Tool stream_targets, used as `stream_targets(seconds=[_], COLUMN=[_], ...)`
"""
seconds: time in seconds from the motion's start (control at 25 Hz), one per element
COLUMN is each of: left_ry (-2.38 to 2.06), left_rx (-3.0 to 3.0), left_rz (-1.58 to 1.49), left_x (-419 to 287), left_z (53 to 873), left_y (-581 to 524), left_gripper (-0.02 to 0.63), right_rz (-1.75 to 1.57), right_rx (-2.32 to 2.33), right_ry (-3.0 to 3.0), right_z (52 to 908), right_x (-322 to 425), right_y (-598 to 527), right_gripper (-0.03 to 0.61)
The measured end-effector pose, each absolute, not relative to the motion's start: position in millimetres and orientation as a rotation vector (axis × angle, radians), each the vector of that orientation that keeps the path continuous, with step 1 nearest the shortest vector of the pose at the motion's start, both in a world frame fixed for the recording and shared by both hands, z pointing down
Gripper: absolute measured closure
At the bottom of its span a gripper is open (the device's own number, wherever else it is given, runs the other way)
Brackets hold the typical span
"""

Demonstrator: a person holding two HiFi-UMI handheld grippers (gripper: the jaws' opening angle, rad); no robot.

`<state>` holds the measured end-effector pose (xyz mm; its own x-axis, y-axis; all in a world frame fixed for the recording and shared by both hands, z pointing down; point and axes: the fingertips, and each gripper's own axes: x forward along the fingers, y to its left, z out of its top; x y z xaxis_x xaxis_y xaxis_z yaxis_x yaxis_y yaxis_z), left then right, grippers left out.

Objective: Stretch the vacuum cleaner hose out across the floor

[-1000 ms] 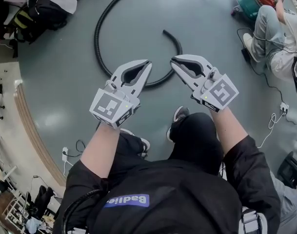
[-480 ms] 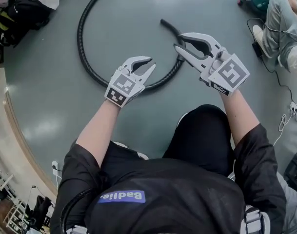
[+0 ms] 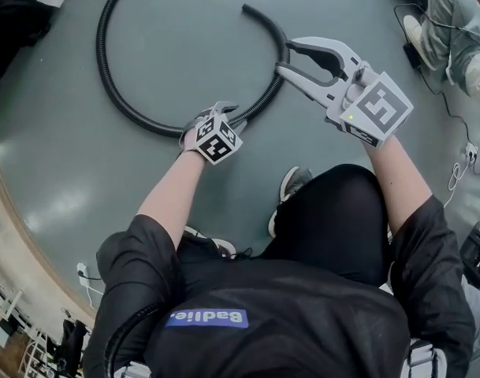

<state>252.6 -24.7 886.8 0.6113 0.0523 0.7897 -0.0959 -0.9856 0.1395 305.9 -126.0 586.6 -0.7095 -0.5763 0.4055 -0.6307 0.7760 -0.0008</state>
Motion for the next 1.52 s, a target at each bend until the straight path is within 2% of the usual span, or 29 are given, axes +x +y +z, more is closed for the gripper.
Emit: stream_targets(seconds=[0.16, 0.44, 0.6, 0.84, 1.16, 1.28, 1.52], left_ry=[0.020, 0.121, 0.168, 0.303, 0.554, 0.608, 0.634], left_rx=[2.634, 2.585, 2.611, 2.574, 2.597, 2.611, 2.660], left_rz=[1.531, 1.905, 1.956, 1.915, 1.866, 1.879, 1.902], left_x=[241.3, 202.9, 191.5, 153.9, 69.5, 35.7, -20.4], left_z=[939.5, 995.7, 995.8, 954.7, 832.9, 798.7, 748.9], left_y=[7.1, 19.1, 15.9, 10.1, -14.3, -17.1, -15.2], left_gripper=[0.430, 0.426, 0.434, 0.437, 0.439, 0.439, 0.442], right_rz=[0.199, 0.208, 0.199, 0.156, 0.003, -0.084, -0.305], right_rx=[0.918, 0.929, 0.894, 0.673, 0.066, -0.118, -0.368], right_ry=[-2.527, -2.438, -2.431, -2.382, -2.182, -2.112, -1.975], right_z=[591.4, 604.6, 609.6, 640.7, 738.2, 754.9, 775.2], right_x=[311.7, 318.2, 317.7, 295.0, 214.7, 182.5, 129.4], right_y=[-117.7, -108.8, -108.6, -93.5, -68.9, -54.5, -41.2], right_gripper=[0.417, 0.405, 0.405, 0.405, 0.405, 0.354, 0.345])
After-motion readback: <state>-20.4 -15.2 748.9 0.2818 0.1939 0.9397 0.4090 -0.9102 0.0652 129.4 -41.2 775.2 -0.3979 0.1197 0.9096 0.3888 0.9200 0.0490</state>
